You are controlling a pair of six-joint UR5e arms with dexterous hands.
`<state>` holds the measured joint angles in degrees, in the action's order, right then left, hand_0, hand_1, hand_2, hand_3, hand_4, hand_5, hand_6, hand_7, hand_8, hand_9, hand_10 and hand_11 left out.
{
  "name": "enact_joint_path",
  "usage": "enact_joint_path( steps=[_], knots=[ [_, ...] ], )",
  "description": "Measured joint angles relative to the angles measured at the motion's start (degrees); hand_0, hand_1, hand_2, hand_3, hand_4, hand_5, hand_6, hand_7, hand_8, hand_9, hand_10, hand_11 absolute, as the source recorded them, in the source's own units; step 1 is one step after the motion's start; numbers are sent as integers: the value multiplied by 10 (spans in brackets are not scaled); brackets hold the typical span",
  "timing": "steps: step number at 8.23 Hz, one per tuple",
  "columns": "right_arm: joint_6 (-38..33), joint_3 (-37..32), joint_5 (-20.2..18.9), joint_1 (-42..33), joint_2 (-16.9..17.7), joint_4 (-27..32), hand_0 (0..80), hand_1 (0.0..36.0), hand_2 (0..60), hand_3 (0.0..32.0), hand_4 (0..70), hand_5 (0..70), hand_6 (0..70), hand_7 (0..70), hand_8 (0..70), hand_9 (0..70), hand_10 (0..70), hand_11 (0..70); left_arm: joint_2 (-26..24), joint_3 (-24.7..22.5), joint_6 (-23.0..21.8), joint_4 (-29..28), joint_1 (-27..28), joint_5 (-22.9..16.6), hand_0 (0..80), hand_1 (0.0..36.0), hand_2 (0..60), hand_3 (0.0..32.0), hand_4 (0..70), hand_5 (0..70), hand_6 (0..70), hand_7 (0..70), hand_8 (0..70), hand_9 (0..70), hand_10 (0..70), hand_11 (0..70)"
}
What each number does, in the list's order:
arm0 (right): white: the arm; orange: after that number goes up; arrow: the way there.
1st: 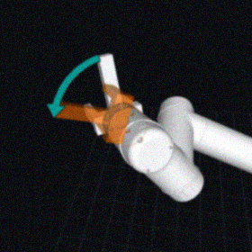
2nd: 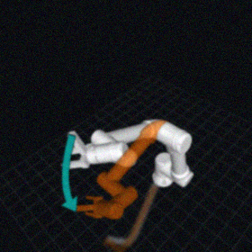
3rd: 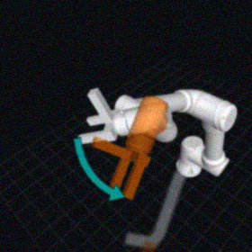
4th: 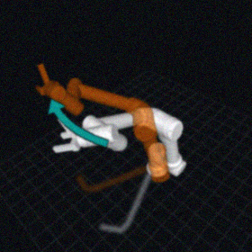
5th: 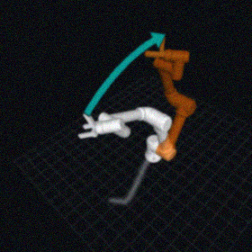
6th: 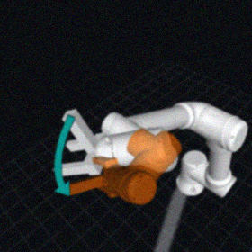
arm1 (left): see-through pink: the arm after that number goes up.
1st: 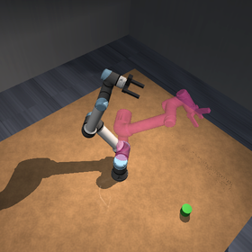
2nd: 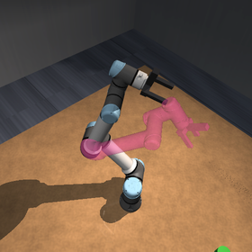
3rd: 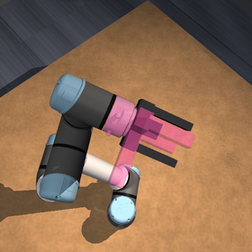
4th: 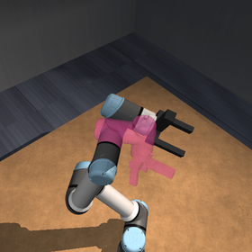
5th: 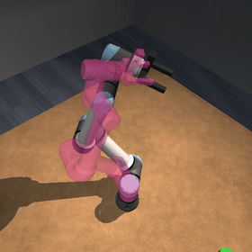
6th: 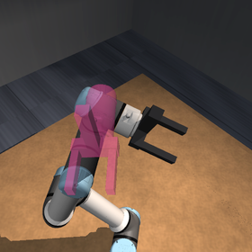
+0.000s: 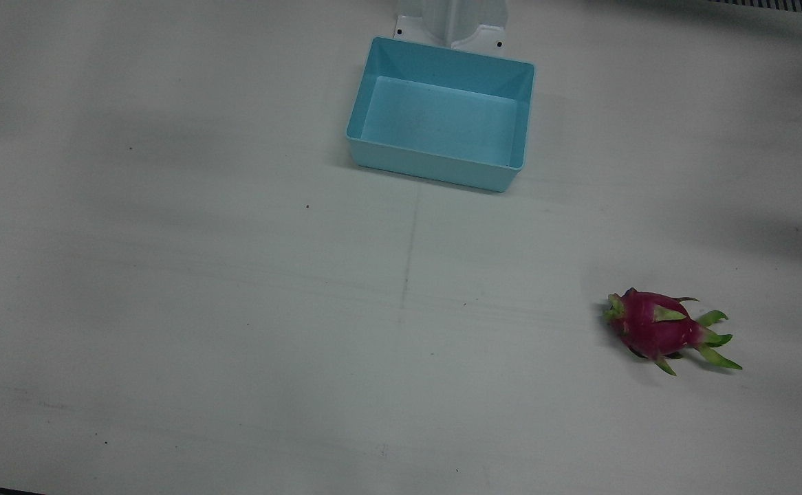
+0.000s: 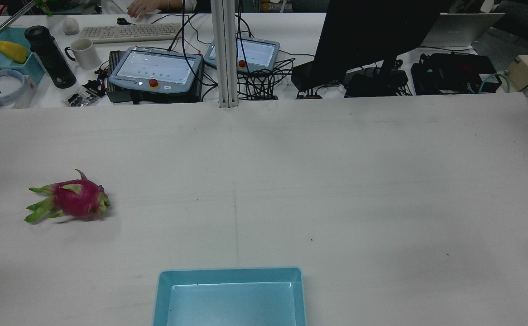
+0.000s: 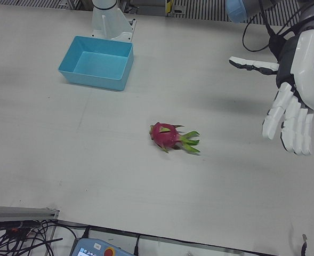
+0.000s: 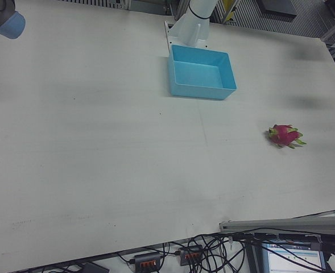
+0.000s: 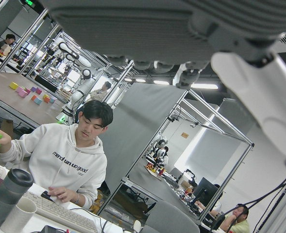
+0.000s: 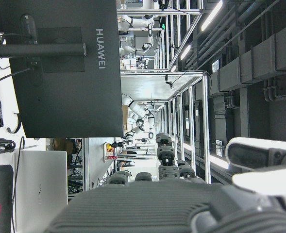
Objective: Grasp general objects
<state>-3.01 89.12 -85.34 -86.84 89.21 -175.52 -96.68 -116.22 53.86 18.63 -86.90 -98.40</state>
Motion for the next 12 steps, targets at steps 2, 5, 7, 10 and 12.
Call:
enact_joint_path(
  steps=[2, 5, 7, 10, 12],
  knots=[
    [0, 0, 0, 0, 0, 0, 0, 0, 0, 0, 0, 0, 0, 0, 0, 0, 0, 0, 5, -59, 35, 57, -18, -41, 539, 205, 44, 62, 15, 0, 0, 14, 0, 0, 0, 0],
    [0, 0, 0, 0, 0, 0, 0, 0, 0, 0, 0, 0, 0, 0, 0, 0, 0, 0, 27, -99, 50, 91, -28, -71, 535, 197, 34, 60, 15, 0, 0, 13, 0, 0, 0, 0],
    [0, 0, 0, 1, 0, 0, 0, 0, 0, 0, 0, 0, 0, 0, 0, 0, 0, 0, 30, -100, 55, 98, -26, -73, 535, 198, 37, 52, 20, 0, 0, 15, 0, 0, 0, 0],
    [0, 0, 1, 1, 0, 0, 0, 0, 0, 0, 0, 0, 0, 0, 0, 0, 0, 0, 29, -99, 57, 100, -25, -72, 528, 190, 28, 54, 15, 0, 0, 7, 0, 0, 0, 0],
    [0, 0, 0, 1, 0, 0, 0, 0, 0, 0, 0, 0, 0, 0, 0, 0, 0, 0, 27, -99, 52, 96, -30, -74, 527, 187, 22, 38, 20, 0, 0, 8, 0, 0, 0, 0]
  ],
)
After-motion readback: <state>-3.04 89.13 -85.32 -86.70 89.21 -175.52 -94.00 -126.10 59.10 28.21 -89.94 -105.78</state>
